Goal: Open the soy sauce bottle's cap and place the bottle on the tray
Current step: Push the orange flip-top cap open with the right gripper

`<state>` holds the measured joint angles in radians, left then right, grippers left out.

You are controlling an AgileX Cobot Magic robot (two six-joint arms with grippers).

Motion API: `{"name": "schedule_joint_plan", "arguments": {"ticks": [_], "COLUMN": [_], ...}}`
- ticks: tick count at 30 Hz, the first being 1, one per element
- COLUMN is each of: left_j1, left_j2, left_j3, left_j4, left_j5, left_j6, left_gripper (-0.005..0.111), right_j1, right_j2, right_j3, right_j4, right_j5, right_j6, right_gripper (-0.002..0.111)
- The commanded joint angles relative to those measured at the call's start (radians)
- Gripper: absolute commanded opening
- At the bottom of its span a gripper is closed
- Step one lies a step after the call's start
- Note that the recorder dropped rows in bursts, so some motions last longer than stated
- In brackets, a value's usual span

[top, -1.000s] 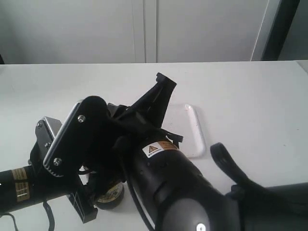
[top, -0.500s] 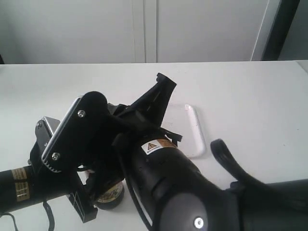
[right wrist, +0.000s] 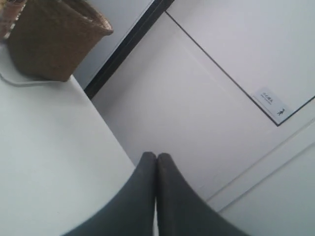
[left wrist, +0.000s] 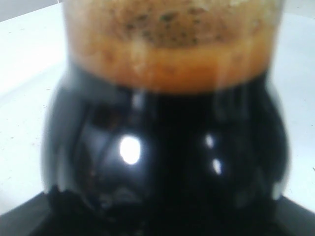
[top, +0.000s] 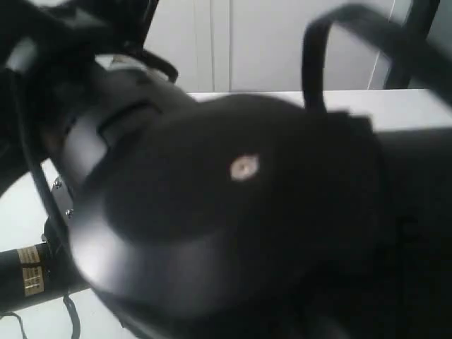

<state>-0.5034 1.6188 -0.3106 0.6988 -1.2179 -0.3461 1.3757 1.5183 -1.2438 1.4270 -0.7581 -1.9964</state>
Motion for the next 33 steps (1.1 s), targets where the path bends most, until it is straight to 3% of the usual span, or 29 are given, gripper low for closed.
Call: {"name": "schedule_joint_plan", "arguments": {"ticks": [1,13,22,28,33], "left_j1": [-0.007,-0.007,-0.007,-0.007,-0.007], "left_j2": [-0.002,-0.002,-0.002,-0.002,-0.002], "left_j3": [0.0,0.0,0.0,0.0,0.0], "left_j4": [0.017,0.021,0.021,0.021,0.021], "left_j5": [-0.003,-0.003,-0.003,-0.003,-0.003], "left_j6": [0.002,-0.005,-0.005,-0.005,-0.005], "left_gripper": [0.0,0.0,0.0,0.0,0.0], "right_j1": [-0.007,-0.127,-0.131,-0.131,-0.131], "right_j2": [-0.008,-0.034,-0.059,-0.059,-0.059], "right_j3": [-0.039,-0.001,0.255,0.337,0.35], "right_j4": [0.107,0.31,0.183,0.09,0.053], "right_j5": [-0.051,-0.061,-0.024,0.034,0.224], "right_j6": [-0.128,-0.139,-0.139,-0.139,-0.139], "right_gripper": [0.0,0.0,0.0,0.0,0.0]}}
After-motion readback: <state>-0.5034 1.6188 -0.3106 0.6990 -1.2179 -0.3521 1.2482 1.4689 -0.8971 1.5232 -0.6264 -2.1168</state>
